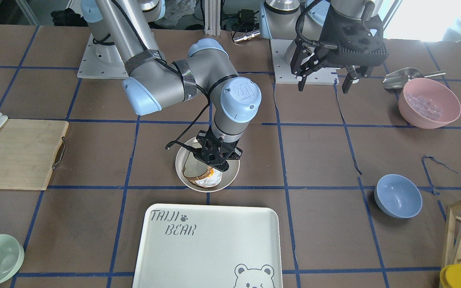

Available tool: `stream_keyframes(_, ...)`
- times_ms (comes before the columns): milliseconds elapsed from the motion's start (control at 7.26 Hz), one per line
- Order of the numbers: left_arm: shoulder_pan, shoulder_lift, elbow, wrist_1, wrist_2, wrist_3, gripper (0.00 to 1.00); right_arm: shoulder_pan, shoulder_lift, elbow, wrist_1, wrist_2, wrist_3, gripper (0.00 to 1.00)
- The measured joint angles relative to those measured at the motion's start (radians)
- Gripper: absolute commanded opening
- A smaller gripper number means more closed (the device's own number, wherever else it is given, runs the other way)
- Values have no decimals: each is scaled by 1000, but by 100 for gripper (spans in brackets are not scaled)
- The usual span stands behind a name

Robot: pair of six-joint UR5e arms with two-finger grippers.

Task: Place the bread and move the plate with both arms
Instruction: 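Lower the bread slice onto the fried egg and open the right gripper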

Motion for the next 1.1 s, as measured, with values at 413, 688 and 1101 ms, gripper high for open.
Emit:
stream_keyframes(413,0,-15,11,-7,1,4,100,17,2,2,-3,43,2,27)
stream_keyframes(688,-1,-31,23,-8,-4,4,100,18,3,5,-5,43,-5,28)
stream_keyframes(1101,0,-62,10,-38,-11,-3,100,18,4,17,-9,20,-4,70)
